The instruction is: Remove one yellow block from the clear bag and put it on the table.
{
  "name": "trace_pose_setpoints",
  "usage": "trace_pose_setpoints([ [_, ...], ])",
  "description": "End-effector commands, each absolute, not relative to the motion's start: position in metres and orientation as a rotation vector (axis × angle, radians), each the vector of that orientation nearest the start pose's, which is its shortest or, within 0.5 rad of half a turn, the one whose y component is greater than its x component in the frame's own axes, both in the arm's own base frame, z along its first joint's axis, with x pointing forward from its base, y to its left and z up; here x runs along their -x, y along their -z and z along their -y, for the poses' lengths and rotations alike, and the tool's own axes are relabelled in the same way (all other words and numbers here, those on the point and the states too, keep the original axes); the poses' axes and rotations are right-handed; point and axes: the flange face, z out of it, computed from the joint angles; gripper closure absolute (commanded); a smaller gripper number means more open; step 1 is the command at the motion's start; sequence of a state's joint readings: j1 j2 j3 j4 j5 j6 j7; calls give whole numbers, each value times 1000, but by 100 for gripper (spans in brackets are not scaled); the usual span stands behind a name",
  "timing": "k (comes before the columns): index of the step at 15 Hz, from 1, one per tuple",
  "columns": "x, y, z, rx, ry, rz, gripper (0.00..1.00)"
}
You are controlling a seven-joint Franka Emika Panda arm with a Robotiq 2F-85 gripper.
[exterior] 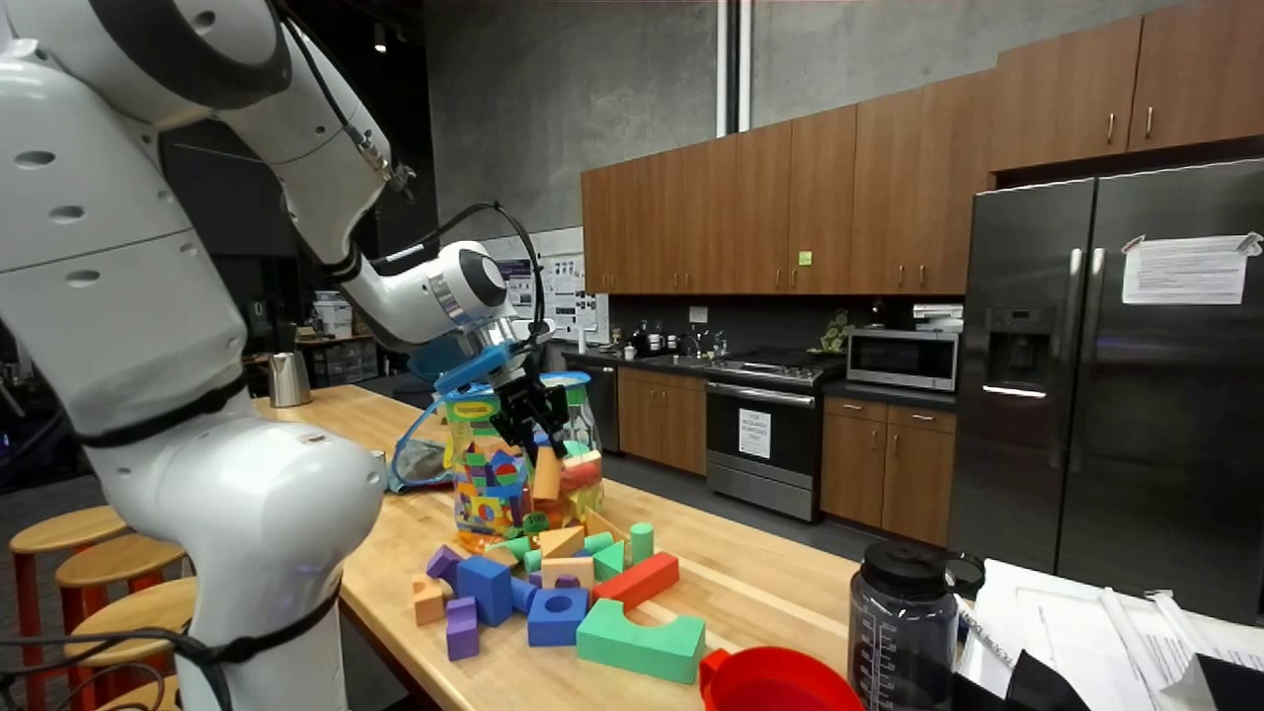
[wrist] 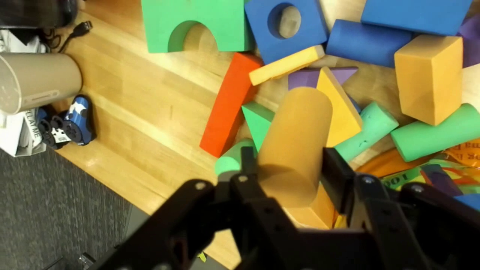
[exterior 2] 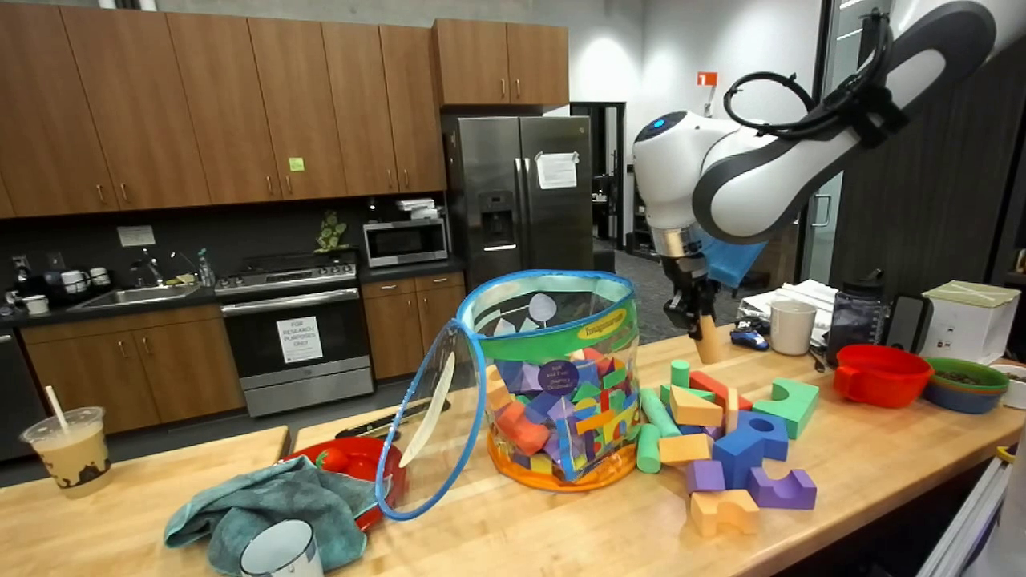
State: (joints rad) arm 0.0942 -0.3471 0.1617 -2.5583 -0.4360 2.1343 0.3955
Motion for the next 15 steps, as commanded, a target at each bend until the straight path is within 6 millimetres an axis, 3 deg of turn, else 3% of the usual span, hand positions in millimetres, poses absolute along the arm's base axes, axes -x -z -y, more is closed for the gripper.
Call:
trace_pose_setpoints([
  [1, -386, -374, -89, 3528, 169, 62, 78],
  [8, -385, -357, -92, 3517, 221, 84, 78],
  [15, -418, -350, -79, 3540, 352, 202, 78],
])
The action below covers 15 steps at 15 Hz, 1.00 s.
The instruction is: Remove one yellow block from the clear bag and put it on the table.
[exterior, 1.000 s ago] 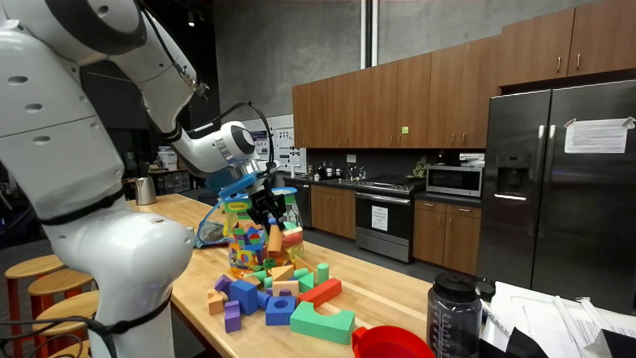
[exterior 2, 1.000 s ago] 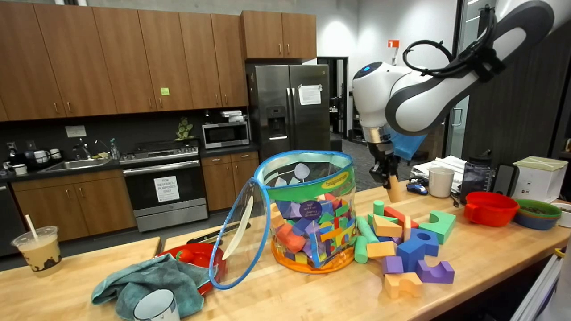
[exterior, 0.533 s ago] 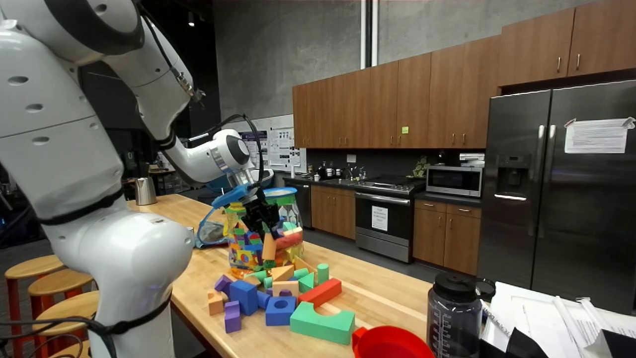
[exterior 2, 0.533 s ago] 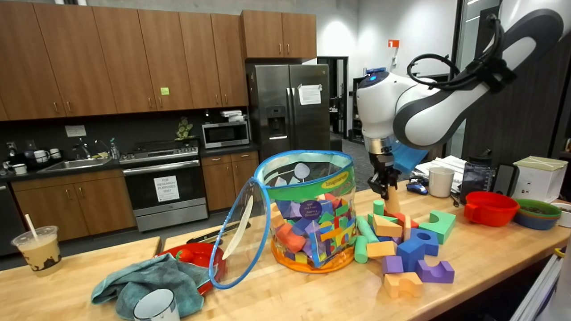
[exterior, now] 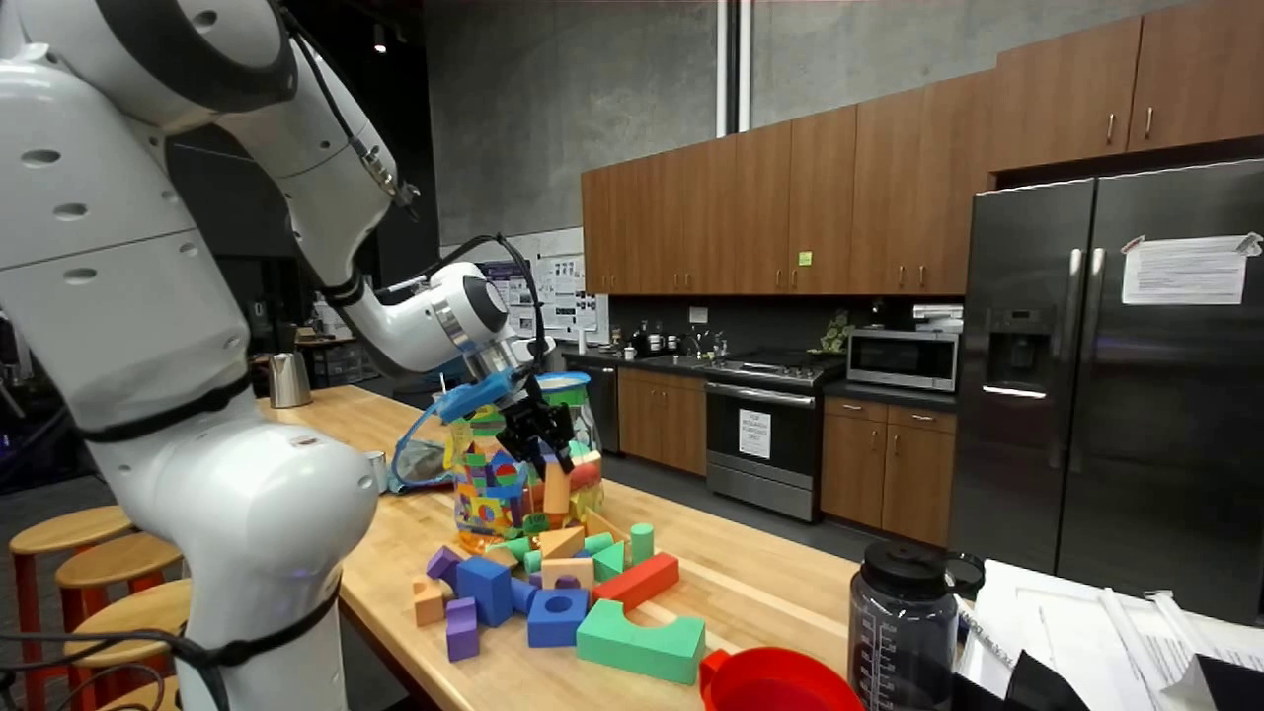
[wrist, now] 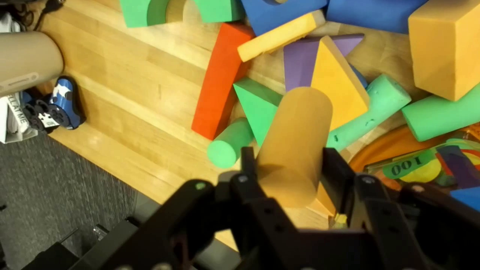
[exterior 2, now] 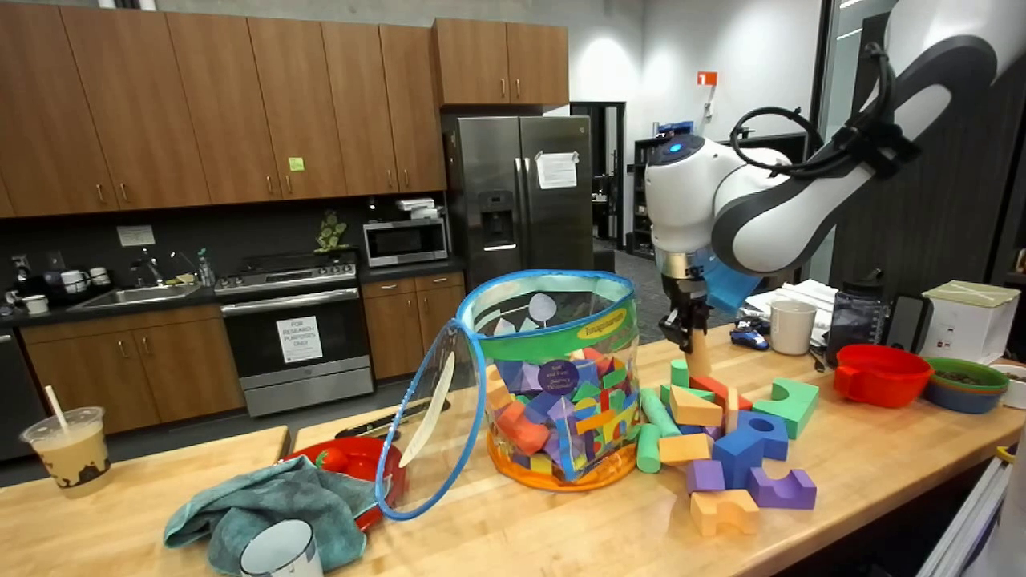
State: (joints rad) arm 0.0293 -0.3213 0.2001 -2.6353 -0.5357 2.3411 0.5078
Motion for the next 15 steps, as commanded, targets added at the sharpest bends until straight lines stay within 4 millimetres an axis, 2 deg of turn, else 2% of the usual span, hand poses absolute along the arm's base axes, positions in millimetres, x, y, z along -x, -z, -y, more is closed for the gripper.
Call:
trace_pose_setpoints([
  [1, -422, -347, -80, 3535, 368, 215, 78],
  [10, -425, -323, -85, 3522, 373, 305, 78],
  [11, -425, -322, -85, 3521, 374, 314, 45],
  [12, -425, -322, -85, 3521, 375, 323, 28],
  [15, -425, -320, -86, 3521, 378, 345, 12],
])
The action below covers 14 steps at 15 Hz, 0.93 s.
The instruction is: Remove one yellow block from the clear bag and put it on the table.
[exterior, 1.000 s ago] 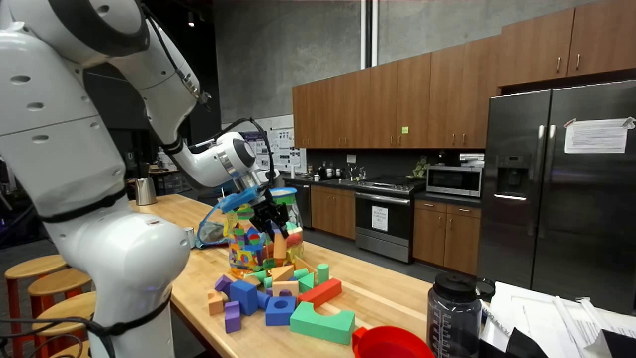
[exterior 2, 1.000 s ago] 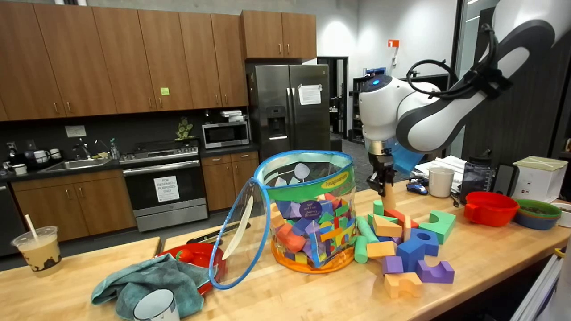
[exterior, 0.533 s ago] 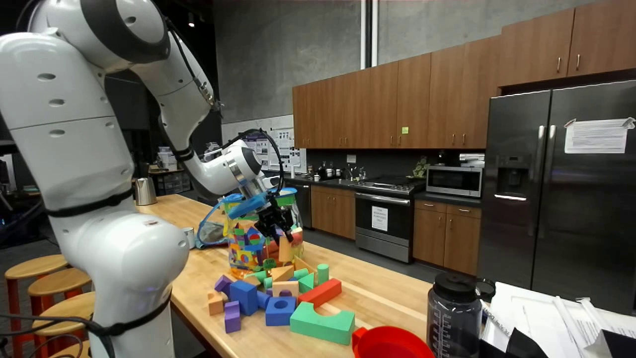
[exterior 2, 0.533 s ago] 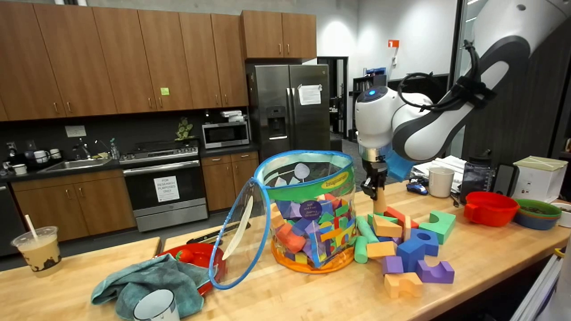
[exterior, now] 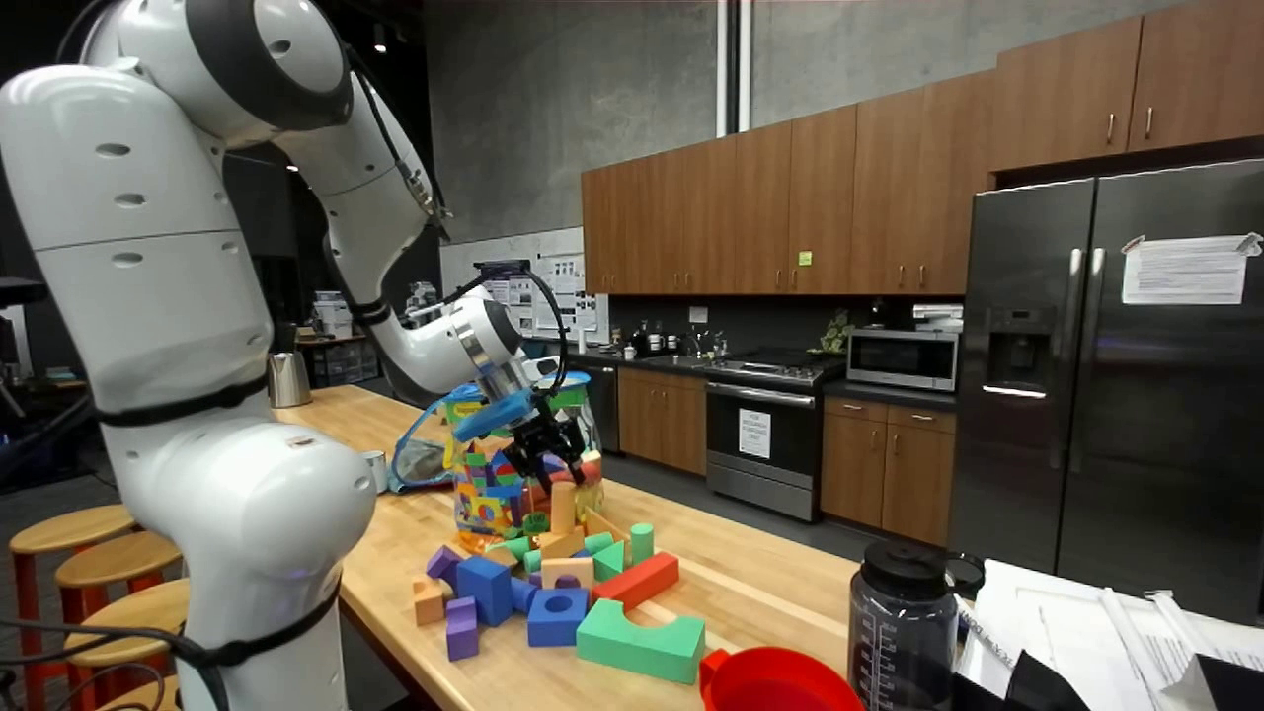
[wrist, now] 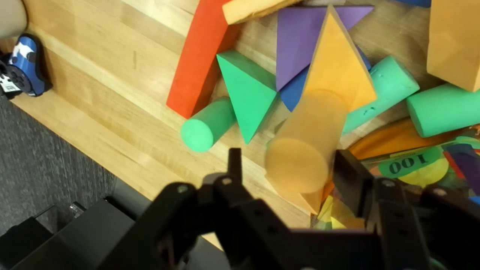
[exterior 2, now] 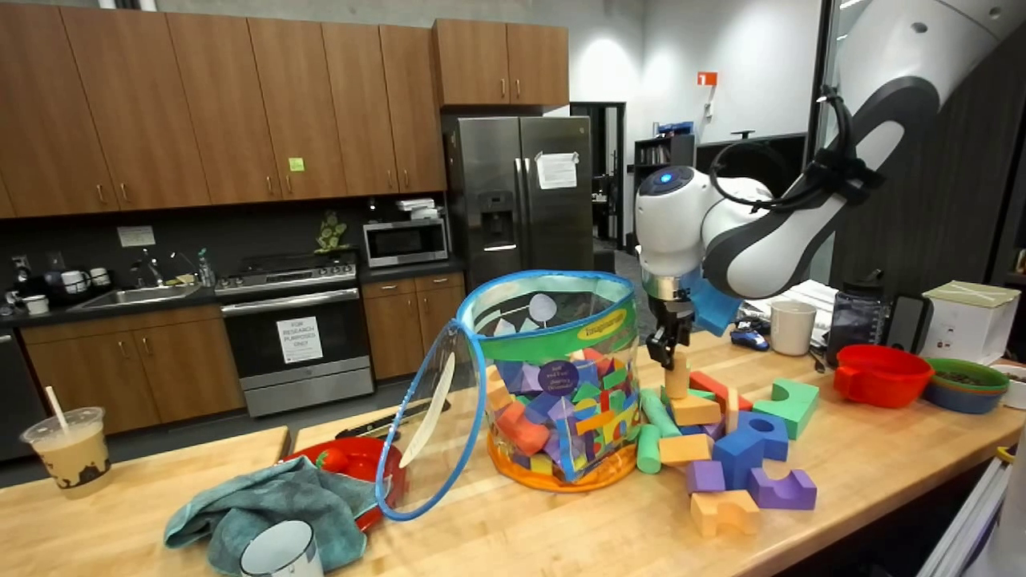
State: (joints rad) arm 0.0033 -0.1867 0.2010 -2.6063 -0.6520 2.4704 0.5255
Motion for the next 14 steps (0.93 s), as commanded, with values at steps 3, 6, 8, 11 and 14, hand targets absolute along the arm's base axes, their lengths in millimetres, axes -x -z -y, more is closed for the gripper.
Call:
trace_pose_setpoints([
  [3, -426, -320, -86, 3526, 379, 360, 0],
  [6, -427, -320, -86, 3530, 373, 360, 0],
  [8, -428, -320, -87, 3520, 369, 364, 0],
  [11, -432, -325, -92, 3463, 326, 399, 0],
  [14, -440, -339, -99, 3392, 318, 460, 0],
])
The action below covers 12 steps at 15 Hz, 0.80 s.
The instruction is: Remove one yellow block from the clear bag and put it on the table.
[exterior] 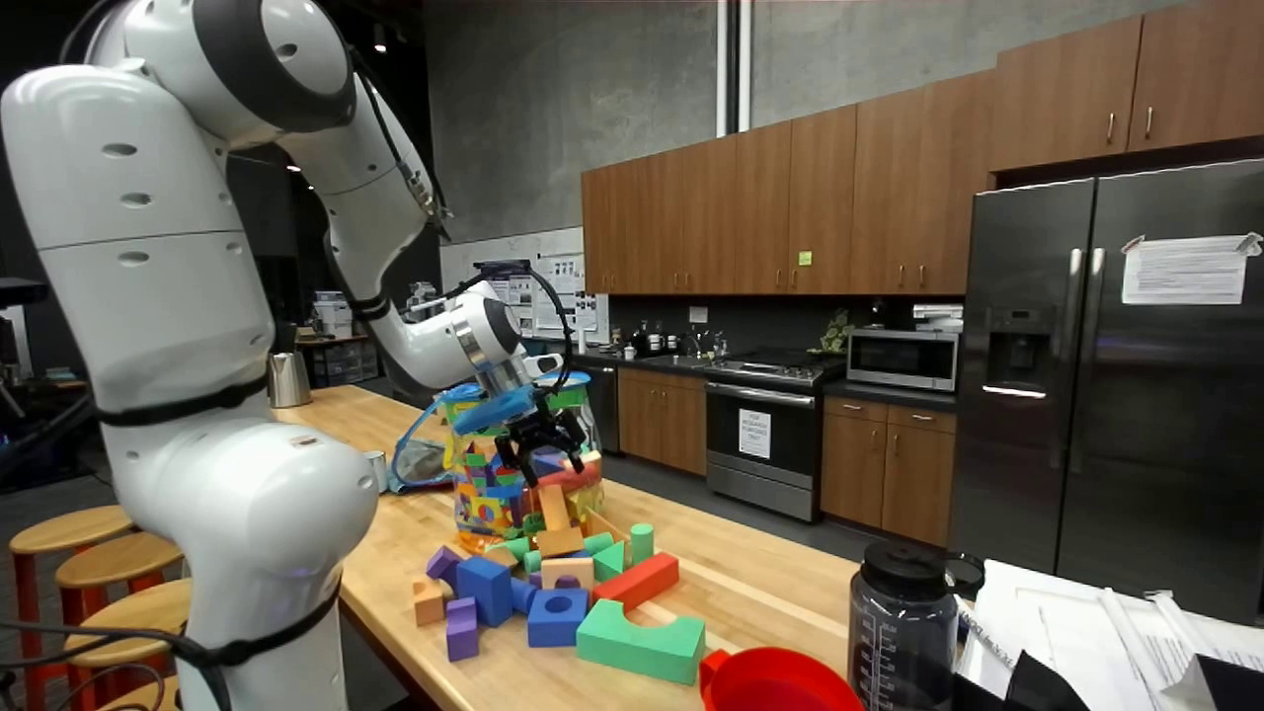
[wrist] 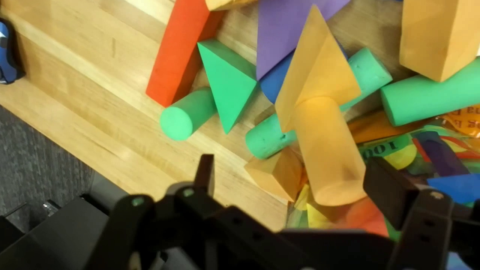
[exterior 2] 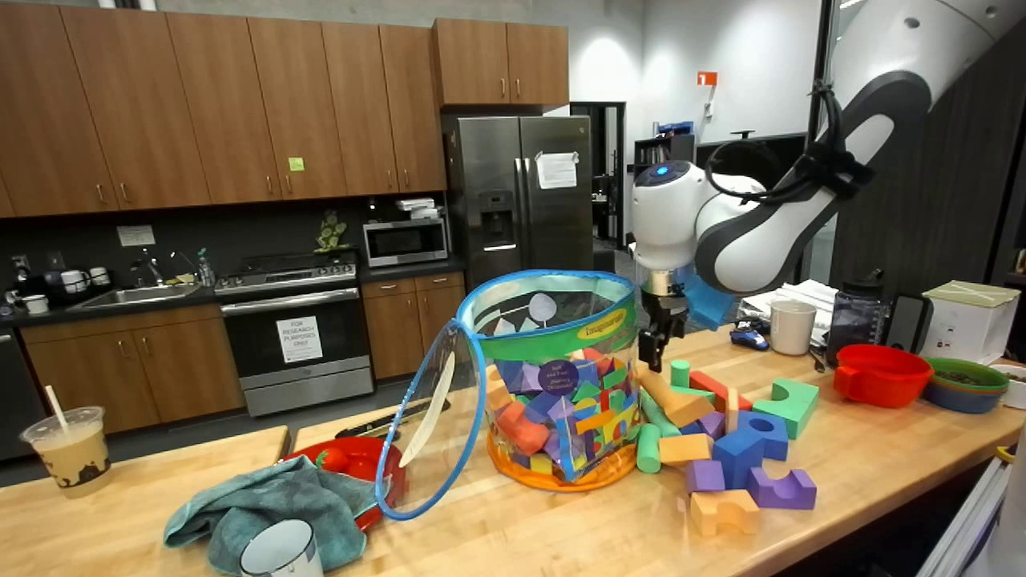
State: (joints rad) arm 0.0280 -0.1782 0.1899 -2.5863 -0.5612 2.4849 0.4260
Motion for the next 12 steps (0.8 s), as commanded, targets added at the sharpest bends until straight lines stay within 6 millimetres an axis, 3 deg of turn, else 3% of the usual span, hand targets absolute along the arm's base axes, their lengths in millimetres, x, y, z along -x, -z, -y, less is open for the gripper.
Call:
trace_pose_setpoints([
  [1, -443, -344, -100, 3377, 316, 487, 0],
  [4, -448, -353, -102, 3347, 317, 580, 0],
  [5, -468, -379, -108, 3333, 318, 602, 0],
  [12, -501, -458, -114, 3305, 248, 848, 0],
])
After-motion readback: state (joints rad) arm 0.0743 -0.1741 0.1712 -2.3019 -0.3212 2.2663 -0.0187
